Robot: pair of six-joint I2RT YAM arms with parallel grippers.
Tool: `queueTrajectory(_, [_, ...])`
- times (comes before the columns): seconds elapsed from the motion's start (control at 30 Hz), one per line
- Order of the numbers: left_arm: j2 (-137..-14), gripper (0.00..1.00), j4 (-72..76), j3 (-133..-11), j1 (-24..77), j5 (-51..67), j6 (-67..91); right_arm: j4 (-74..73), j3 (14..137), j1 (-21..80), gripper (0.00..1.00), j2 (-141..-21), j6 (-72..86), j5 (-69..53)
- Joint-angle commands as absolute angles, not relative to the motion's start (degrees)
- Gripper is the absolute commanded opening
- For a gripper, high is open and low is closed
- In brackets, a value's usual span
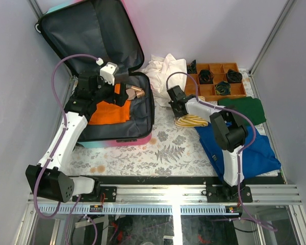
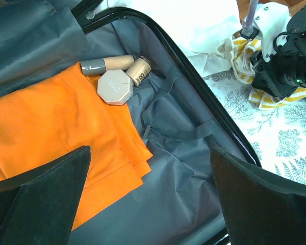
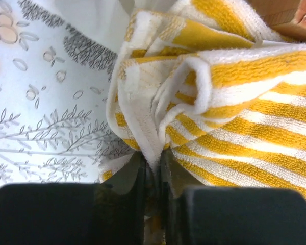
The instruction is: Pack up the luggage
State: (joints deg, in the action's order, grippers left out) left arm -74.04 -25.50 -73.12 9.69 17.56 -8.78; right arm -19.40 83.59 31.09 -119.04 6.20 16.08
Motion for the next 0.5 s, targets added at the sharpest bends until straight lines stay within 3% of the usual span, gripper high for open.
queueTrajectory(0.0, [-71.4, 1.0, -22.6, -72.5, 9.4, 17.0, -8.0, -27.1, 80.7, 31.3, 0.01, -116.5, 8.8, 3.9])
queueTrajectory(0.23, [-70.1, 1.0, -23.9, -72.5, 9.4, 16.6, -7.6, -29.6, 84.6, 26.9, 0.0, -103.4, 9.4, -6.6])
queueTrajectory(0.47, [-69.2, 1.0, -23.6, -71.2, 8.3, 16.8, -5.4, -28.2, 89.1, 26.3, 0.0, -92.7, 10.6, -9.7])
